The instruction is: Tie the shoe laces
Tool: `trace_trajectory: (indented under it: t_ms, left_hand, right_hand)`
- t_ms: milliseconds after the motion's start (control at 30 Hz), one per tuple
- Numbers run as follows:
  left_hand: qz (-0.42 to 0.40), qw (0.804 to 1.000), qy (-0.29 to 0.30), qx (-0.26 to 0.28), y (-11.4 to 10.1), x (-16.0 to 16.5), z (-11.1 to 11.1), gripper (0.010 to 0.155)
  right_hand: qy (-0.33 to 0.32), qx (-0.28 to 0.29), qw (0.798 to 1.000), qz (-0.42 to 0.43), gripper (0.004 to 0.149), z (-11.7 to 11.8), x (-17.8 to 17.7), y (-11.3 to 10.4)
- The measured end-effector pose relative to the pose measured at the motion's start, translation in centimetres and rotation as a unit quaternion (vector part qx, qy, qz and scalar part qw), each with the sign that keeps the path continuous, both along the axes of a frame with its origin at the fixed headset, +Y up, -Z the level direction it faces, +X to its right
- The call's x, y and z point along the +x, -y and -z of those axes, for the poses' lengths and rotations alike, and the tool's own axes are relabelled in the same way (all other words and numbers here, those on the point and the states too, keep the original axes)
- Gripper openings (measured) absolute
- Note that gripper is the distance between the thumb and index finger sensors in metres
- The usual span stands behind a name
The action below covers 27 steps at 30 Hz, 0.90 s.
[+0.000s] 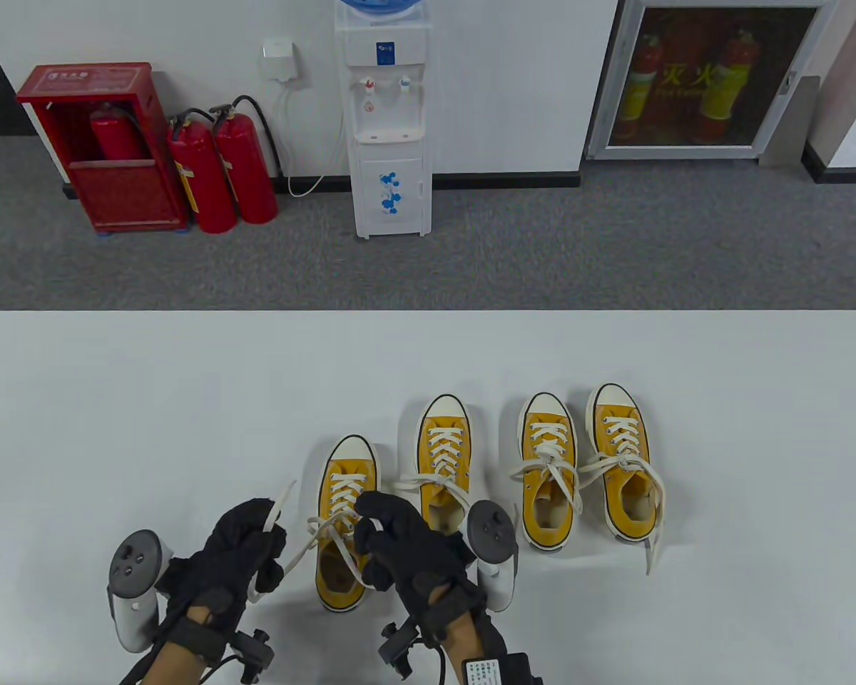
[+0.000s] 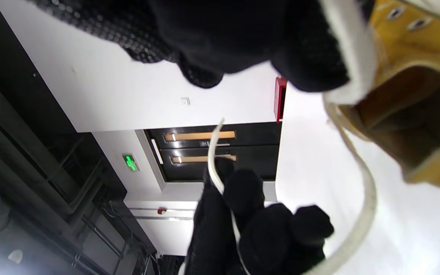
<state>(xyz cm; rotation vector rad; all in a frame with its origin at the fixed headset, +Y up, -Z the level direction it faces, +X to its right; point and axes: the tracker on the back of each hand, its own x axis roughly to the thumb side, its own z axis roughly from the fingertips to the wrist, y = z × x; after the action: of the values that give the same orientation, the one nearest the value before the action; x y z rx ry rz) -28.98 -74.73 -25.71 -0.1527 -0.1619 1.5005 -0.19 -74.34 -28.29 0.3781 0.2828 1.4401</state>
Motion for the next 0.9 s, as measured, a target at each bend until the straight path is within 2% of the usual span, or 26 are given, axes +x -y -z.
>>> trace_trajectory:
  t_ms: [167, 533, 700, 900]
  left_hand:
    - [-0.044, 0.998, 0.043, -0.015, 0.3, 1.2, -0.2, 0.063]
    - [-0.041, 0.994, 0.097, -0.027, 0.8, 2.8, -0.3, 0.066]
    - [-0.029, 0.992, 0.121, -0.030, 1.1, 3.3, -0.2, 0.066]
    - [0.021, 0.995, 0.100, -0.023, 1.2, 3.4, -0.2, 0.063]
  right_hand:
    - [-0.003, 0.031, 0.999, -0.026, 0.052, -0.5, -1.2, -0.2]
    - [-0.023, 0.093, 0.991, -0.088, 0.062, -1.5, -3.0, -1.1]
    - [-0.033, 0.083, 0.993, -0.083, 0.062, -1.6, -3.3, -1.0]
    - [-0.036, 0.076, 0.993, -0.086, 0.062, -1.6, -3.3, -0.9]
